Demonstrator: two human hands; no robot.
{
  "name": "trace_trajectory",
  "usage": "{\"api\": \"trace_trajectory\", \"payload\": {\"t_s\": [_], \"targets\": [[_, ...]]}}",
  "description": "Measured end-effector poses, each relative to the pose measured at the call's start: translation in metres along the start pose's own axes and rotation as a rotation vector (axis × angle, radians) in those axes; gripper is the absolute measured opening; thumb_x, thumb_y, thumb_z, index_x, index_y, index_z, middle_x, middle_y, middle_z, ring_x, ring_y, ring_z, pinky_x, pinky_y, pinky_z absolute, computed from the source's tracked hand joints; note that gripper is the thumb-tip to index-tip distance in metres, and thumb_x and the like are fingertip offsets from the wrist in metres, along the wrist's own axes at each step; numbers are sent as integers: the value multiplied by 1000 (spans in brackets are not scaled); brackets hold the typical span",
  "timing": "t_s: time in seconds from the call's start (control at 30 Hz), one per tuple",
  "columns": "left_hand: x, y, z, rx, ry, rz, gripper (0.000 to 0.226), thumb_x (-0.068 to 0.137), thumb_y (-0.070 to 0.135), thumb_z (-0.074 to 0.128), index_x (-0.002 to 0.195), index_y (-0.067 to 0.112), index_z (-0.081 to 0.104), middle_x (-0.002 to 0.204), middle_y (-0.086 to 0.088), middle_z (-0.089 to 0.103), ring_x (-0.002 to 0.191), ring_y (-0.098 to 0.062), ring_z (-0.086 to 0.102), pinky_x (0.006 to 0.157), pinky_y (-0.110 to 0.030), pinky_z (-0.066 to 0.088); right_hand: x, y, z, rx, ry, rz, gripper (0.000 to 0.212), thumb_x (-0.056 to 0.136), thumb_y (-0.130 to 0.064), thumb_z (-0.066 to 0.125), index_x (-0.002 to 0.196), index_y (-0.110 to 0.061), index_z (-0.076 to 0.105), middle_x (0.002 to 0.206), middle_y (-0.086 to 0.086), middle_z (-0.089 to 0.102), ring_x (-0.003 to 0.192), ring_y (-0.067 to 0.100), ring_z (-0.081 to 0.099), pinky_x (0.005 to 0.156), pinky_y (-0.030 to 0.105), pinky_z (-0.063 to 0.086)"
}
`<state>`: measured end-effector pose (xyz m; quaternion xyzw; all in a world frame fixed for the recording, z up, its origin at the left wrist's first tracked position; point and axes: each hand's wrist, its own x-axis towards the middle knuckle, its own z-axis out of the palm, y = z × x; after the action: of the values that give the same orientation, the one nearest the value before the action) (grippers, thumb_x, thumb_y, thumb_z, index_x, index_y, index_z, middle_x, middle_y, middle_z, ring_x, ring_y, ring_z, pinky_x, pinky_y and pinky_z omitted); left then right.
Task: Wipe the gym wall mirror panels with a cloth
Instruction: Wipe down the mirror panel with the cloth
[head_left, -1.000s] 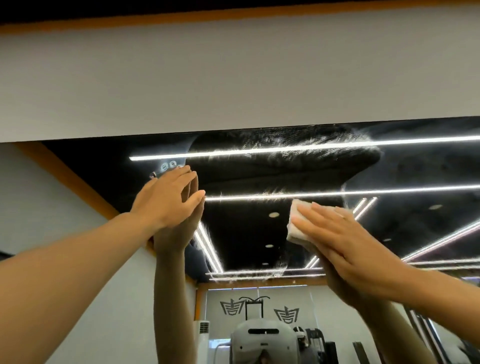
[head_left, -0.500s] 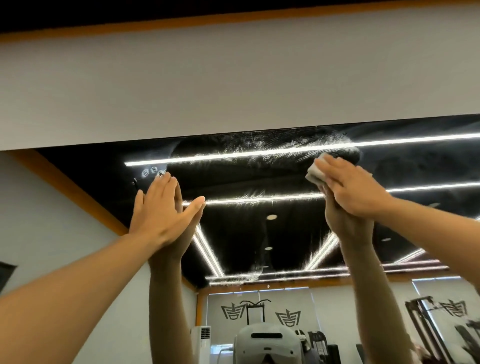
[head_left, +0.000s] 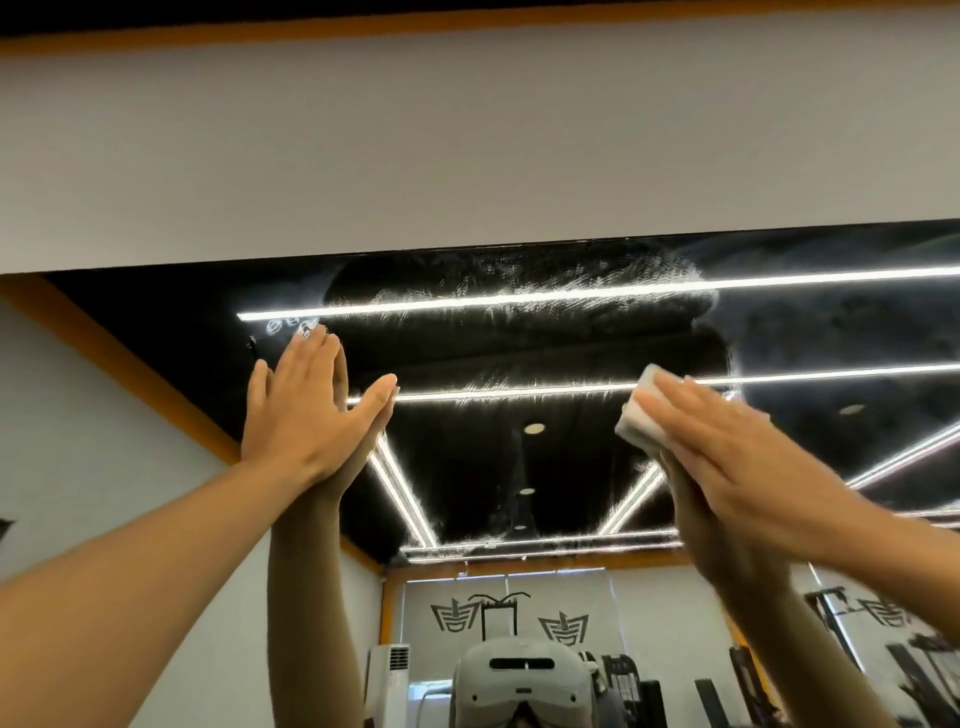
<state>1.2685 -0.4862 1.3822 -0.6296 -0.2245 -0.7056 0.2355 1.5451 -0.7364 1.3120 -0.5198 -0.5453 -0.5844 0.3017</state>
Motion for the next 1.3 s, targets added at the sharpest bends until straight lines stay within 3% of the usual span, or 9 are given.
{"api": "trace_trajectory", "payload": {"t_s": [0.07, 0.13, 0.47, 0.57, 0.7, 0.87, 1.0, 1.13, 1.3], "targets": [[0, -1, 0, -4, 3, 5, 97, 81, 78, 17, 156, 17, 24, 165, 2, 17, 152, -13, 6, 123, -43, 4, 41, 22, -5, -40, 55, 43, 45, 105, -25, 34, 148, -37, 34, 156, -15, 29, 145, 8, 22, 118, 34, 14], [1, -2, 0, -7, 3, 7, 98, 80, 79, 17, 156, 18, 24, 165, 2, 18, 152, -13, 6, 123, -44, 4, 85, 45, -11, -64, 90, 106, 26, 103, -16, 38, 125, -28, 45, 129, -2, 47, 125, 27, 43, 100, 49, 32], [1, 3, -4, 71, -26, 28, 96, 84, 77, 15, 154, 13, 30, 162, -3, 25, 152, -18, 13, 122, -45, 11, 54, 30, -5, 34, 196, 49, 20, 96, -9, 43, 109, -21, 52, 108, -1, 53, 98, 18, 54, 87, 41, 45], [-5, 14, -9, 46, 33, 53, 76, 97, 64, 33, 144, 5, 45, 153, -12, 40, 147, -27, 28, 121, -47, 20, -25, 1, 9, 74, 129, 66, 51, 96, -35, 30, 145, -51, 33, 153, -20, 32, 139, 4, 30, 117, 32, 21], [-38, 31, -15, -155, 59, 86, 51, 101, 40, 47, 142, 9, 49, 149, -10, 47, 143, -25, 36, 118, -38, 20, -88, -8, 16, 105, -30, 94, 56, 94, -50, 17, 143, -66, -5, 154, -41, -7, 147, -8, -4, 117, 27, 1], [-107, 34, -10, -257, -42, 153, 65, 91, 55, 32, 143, 20, 48, 150, 2, 45, 142, -13, 34, 116, -32, 16, -69, 9, -1, 47, -134, 16, 53, 95, -49, 17, 148, -58, 16, 161, -26, 6, 150, 0, -1, 123, 35, 2], [-152, 48, -13, -257, -41, 166, 60, 94, 51, 34, 147, 23, 42, 153, 14, 31, 143, 3, 15, 116, -39, 19, -8, 34, -13, 25, -21, 74, 49, 104, -21, 35, 152, -27, 32, 161, -2, 24, 150, 18, 15, 123, 44, 11], [-182, 61, -9, -217, -117, 177, 61, 97, 51, 32, 151, 25, 35, 157, 17, 21, 148, 4, 6, 118, -30, 12, 9, 39, -5, 18, 62, 144, 53, 95, -21, 31, 147, -20, 43, 155, 8, 36, 142, 31, 31, 118, 52, 21], [-190, 66, -6, -153, -152, 160, 61, 100, 46, 27, 154, 18, 30, 162, 4, 21, 152, -10, 9, 121, -19, -5, -76, -7, 11, 122, 30, 52, 54, 96, -22, 33, 147, -38, 33, 159, 1, 32, 149, 15, 15, 121, 30, 2]]}}
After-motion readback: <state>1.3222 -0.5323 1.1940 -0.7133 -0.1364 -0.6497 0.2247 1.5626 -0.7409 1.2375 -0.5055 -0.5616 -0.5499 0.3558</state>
